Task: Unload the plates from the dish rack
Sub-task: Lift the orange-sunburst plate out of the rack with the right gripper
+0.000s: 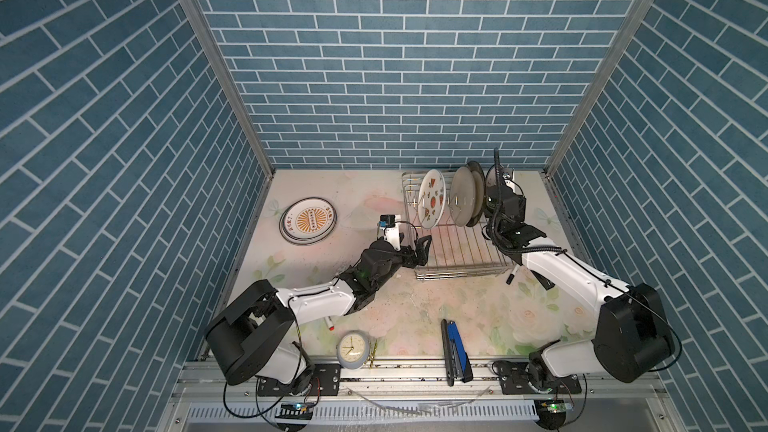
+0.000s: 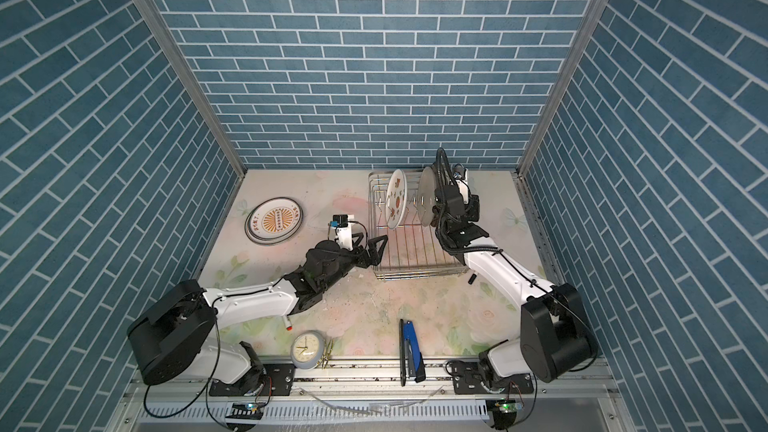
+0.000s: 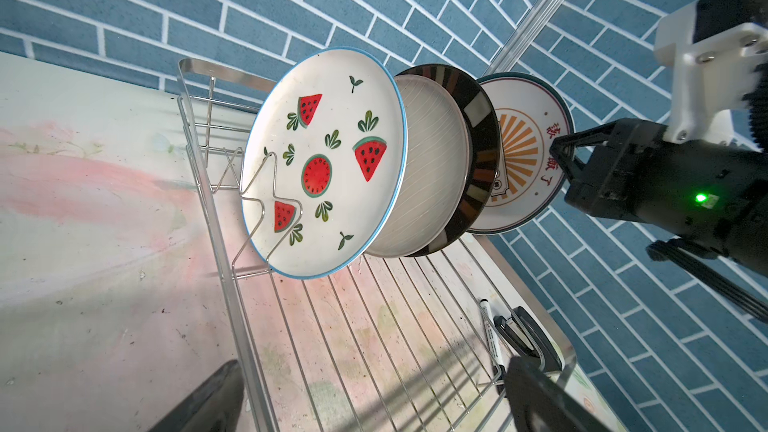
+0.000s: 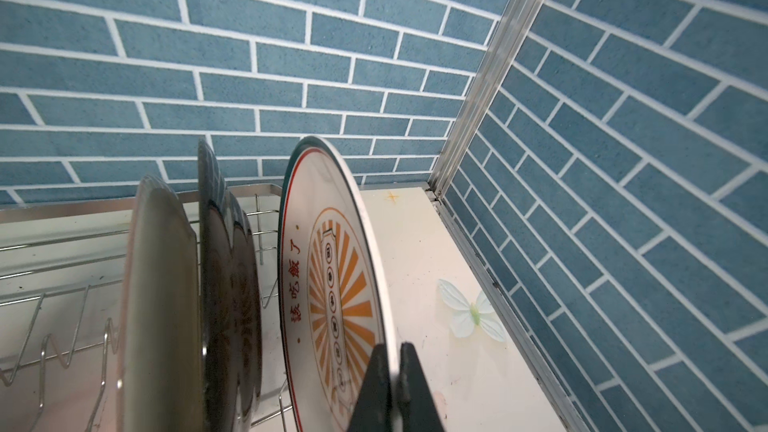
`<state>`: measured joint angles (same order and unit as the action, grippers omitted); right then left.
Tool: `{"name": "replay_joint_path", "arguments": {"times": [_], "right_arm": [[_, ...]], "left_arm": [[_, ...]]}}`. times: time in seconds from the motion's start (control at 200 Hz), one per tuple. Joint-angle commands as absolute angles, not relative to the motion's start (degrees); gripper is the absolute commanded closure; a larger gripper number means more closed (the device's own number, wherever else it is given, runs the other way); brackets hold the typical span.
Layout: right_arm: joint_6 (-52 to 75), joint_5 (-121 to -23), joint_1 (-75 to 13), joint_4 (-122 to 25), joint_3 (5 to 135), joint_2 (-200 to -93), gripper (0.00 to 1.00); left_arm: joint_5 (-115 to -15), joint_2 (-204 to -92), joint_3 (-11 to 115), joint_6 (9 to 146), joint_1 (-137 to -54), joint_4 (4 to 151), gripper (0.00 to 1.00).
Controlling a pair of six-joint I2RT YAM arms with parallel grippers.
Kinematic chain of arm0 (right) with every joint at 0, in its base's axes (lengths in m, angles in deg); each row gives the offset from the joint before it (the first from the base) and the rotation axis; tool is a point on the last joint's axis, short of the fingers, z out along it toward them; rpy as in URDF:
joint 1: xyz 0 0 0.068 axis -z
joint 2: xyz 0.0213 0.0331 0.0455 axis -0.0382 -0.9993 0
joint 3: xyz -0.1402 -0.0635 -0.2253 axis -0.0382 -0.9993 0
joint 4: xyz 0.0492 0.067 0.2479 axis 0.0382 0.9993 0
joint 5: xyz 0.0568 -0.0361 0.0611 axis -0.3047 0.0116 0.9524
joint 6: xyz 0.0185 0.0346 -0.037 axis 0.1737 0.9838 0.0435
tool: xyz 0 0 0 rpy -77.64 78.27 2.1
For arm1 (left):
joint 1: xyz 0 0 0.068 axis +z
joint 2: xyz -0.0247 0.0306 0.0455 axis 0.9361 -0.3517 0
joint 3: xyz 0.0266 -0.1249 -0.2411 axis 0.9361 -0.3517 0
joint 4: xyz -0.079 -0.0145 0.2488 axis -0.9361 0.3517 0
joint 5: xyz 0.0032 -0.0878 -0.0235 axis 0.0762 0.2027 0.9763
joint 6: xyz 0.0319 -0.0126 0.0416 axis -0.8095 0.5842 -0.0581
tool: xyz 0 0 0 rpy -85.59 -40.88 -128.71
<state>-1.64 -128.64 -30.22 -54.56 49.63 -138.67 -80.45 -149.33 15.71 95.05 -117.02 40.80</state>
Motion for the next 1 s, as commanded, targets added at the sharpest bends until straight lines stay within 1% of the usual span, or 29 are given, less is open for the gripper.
{"name": "replay_joint_path", "arguments": {"times": [0.0,0.11,0.26,0.365,0.525,0.655,0.705,0.85,0.995], "right_arm": [[-0.62,-131.14,-30.88,-52.25,50.57,-136.0,1.0],[1.98,-127.85,-30.86,-48.36,49.79,-133.4,1.0],[5.29,-126.76,-30.99,-43.2,49.25,-130.0,1.0],[6.58,-127.75,-31.03,-41.53,48.09,-127.11,1.0],[8.01,-130.1,-31.41,-39.84,46.05,-123.09,1.0],[9.46,-130.69,-31.72,-38.09,45.08,-120.39,1.0],[10.03,-129.56,-31.76,-37.69,44.32,-118.95,1.0],[11.51,-121.86,-31.72,-37.98,40.58,-111.98,1.0],[13.59,-120.41,-31.8,-35.82,37.08,-103.24,1.0]], "left_arm": [[-80.84,-149.68,16.23,95.31,-117.13,39.73,0.0],[-81.82,-149.3,15.78,95.61,-117.14,39.6,0.0],[-82.46,-148.94,15.37,95.51,-117.13,39.79,0.0],[-81.6,-148.16,14.81,95.27,-117.21,39.27,0.0],[-81.42,-147.53,10.79,95.24,-117.22,31.12,0.0],[-80.71,-147.05,9.89,95.33,-117.26,29.54,0.0],[-79.73,-147.31,9.89,95.37,-117.24,28.99,0.0],[-78.12,-147.74,9.52,96.48,-117.22,26.97,0.0],[-77.73,-147.36,7.8,96.78,-117.22,23.43,0.0]]}}
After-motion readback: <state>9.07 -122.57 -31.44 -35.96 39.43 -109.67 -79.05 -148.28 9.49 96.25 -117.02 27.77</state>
